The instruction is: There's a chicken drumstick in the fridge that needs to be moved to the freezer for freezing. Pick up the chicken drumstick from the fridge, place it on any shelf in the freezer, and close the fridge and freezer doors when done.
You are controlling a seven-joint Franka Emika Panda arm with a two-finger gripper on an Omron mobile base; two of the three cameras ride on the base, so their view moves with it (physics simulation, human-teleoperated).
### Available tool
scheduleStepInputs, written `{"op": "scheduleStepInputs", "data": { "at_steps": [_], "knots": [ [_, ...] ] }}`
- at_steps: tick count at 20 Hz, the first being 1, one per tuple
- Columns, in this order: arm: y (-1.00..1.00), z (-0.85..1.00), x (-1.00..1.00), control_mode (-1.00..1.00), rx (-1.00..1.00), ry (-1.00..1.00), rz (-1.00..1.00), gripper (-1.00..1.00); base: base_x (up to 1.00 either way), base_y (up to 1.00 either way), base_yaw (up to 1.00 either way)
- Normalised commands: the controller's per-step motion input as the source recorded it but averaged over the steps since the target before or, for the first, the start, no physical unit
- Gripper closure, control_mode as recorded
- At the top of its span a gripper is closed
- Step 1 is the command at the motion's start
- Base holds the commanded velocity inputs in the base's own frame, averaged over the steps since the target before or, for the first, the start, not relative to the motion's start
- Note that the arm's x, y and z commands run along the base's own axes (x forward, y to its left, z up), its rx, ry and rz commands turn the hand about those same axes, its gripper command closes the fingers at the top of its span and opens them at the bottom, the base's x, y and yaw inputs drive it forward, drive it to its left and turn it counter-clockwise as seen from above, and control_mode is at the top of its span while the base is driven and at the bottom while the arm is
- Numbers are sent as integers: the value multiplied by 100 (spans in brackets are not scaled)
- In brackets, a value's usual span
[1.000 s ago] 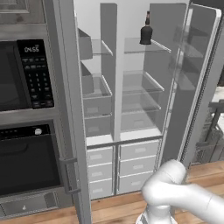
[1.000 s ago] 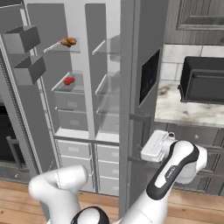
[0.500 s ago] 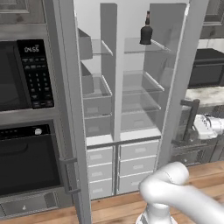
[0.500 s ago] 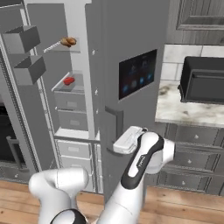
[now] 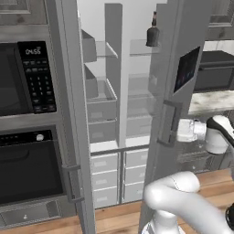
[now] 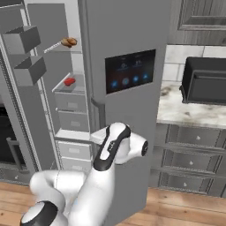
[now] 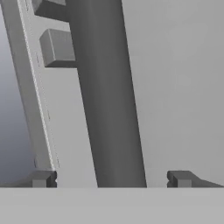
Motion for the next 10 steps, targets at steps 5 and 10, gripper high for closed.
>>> {"op": "scheduleStepInputs", "data": {
  "at_steps": [5, 10],
  "knots": [
    [46, 1, 61, -100, -6, 2, -21, -100, 0, 0, 0],
    [7, 9, 69, -100, 0, 3, -9, -100, 0, 0, 0]
  ]
}}
